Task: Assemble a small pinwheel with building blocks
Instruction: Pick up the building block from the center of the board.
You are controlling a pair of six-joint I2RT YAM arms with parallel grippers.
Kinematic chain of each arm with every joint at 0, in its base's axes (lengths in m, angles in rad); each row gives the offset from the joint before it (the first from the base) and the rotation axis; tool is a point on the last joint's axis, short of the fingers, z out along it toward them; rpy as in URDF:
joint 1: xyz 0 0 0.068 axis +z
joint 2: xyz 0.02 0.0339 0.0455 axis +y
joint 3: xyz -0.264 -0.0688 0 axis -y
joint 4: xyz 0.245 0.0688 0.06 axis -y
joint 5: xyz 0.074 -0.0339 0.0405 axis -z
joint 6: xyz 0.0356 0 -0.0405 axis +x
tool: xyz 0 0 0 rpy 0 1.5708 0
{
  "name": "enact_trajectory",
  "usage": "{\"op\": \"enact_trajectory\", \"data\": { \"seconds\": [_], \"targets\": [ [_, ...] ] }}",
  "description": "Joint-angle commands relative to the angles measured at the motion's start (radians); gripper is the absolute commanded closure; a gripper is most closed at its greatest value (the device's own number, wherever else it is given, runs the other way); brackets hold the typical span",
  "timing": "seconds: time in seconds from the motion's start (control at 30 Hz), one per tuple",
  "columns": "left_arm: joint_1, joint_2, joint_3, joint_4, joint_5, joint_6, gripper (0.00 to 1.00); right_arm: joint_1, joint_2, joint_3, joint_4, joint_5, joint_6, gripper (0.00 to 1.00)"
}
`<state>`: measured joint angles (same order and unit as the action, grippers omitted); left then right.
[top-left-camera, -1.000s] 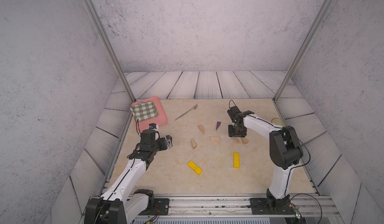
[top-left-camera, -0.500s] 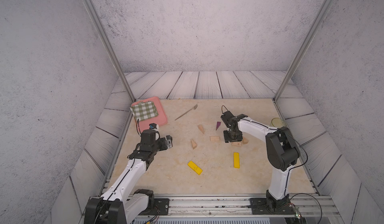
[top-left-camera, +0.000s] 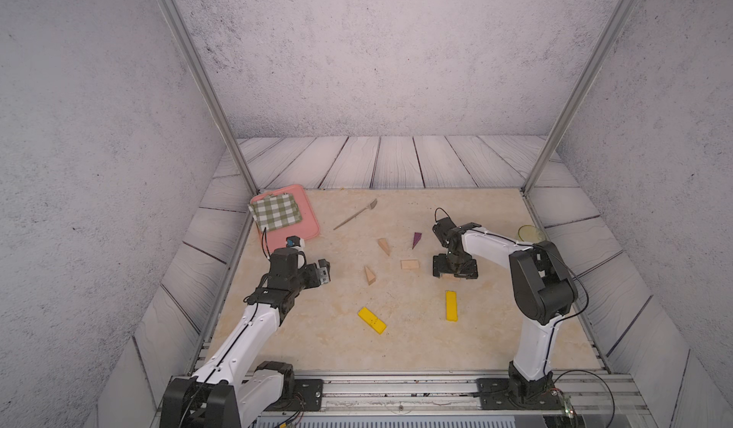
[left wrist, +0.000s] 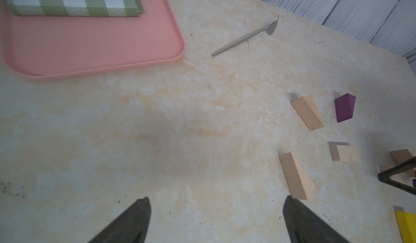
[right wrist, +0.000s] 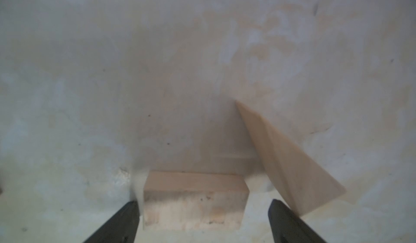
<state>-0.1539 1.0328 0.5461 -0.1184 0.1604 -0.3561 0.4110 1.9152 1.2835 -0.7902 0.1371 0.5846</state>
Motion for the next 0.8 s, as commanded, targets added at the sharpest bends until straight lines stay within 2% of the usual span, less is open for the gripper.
{"op": "enact_trajectory", "data": {
  "seconds": [0.0, 0.17, 0.23, 0.33, 0.4, 0.6, 0.77],
  "targets": [
    [-0.01, -0.013, -0.009, -0.005, -0.01, 0.008, 0.02, -0.007, -0.033, -0.028, 0.049, -0.04, 0.034, 0.06],
    [-0.012, -0.014, -0.009, -0.006, -0.012, 0.009, 0.02, -0.006, -0.003, -0.021, 0.066, -0.065, 0.039, 0.12],
    [-0.014, -0.013, -0.009, -0.007, -0.013, 0.009, 0.02, -0.005, 0.006, -0.02, 0.069, -0.069, 0.036, 0.2],
    [-0.013, -0.015, -0.008, -0.01, -0.015, 0.009, 0.02, -0.004, 0.0, -0.03, 0.076, -0.074, 0.031, 0.38],
    [-0.014, -0.016, -0.008, -0.009, -0.016, 0.01, 0.02, 0.006, -0.01, -0.038, 0.077, -0.077, 0.027, 0.47],
    [-0.015, -0.016, -0.009, -0.007, -0.019, 0.008, 0.02, 0.103, -0.009, -0.007, 0.056, -0.071, 0.039, 0.5],
    [-0.018, -0.015, -0.009, -0.01, -0.019, 0.008, 0.02, 0.19, 0.057, 0.068, 0.038, -0.079, 0.057, 0.49]
  ]
}}
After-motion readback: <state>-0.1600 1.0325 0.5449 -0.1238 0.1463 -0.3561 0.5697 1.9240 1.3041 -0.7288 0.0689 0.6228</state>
